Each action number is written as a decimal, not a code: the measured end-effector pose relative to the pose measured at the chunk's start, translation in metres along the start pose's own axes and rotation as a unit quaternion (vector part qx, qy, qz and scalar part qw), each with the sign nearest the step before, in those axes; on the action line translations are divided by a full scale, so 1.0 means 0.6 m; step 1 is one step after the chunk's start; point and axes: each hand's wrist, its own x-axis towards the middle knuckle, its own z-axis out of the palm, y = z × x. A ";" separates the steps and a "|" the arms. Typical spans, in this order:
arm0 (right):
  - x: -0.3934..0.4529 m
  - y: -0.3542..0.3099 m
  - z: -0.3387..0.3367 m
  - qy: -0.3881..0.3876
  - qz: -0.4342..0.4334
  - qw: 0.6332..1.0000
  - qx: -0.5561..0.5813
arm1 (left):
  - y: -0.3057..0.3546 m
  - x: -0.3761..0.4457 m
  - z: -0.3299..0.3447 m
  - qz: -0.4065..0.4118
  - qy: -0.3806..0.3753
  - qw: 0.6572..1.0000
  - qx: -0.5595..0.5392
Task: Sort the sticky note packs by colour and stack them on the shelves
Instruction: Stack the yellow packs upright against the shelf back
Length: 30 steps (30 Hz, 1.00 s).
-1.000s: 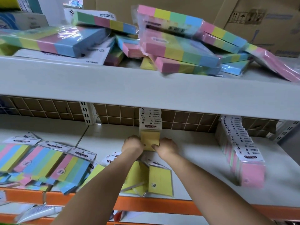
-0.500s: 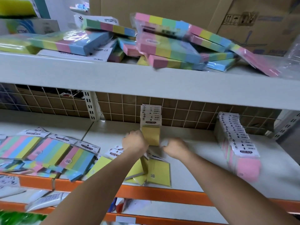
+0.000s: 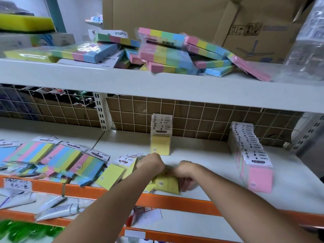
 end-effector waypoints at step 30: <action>0.052 -0.085 -0.018 0.276 -0.218 0.936 -0.017 | 0.006 0.053 -0.053 0.018 0.007 0.960 -0.278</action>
